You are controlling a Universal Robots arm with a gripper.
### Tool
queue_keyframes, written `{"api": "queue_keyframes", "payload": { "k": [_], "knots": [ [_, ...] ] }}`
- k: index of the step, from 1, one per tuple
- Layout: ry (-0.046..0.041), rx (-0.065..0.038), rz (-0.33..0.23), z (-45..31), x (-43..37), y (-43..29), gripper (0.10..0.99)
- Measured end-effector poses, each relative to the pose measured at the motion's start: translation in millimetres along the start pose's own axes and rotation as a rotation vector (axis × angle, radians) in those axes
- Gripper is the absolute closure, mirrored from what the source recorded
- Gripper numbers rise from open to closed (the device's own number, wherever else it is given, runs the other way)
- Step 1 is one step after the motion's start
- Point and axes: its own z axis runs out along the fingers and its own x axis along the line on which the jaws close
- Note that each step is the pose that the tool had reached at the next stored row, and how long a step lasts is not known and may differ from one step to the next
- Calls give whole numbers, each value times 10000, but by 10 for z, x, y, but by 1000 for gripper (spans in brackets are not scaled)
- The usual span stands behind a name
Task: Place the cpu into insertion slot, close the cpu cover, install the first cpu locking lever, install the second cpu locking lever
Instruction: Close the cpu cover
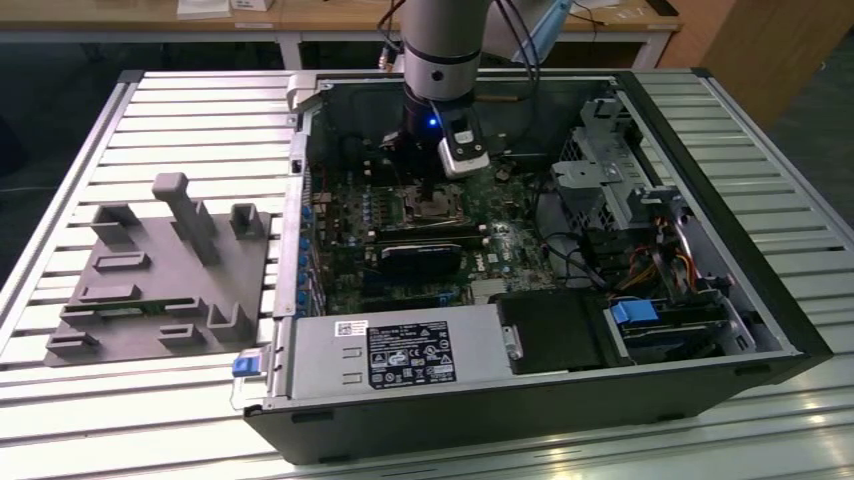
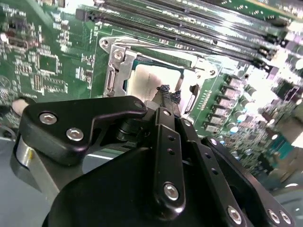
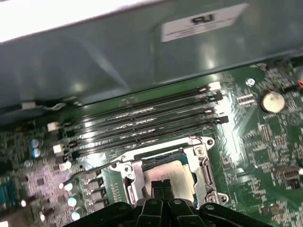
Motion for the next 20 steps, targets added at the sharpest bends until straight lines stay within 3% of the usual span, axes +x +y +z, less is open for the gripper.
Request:
{"api": "queue_keyframes", "payload": {
  "k": [12,20],
  "knots": [
    [56,34,-2117,5,0,0,980],
    [26,31,-2097,7,11,-3,980]
  ]
}}
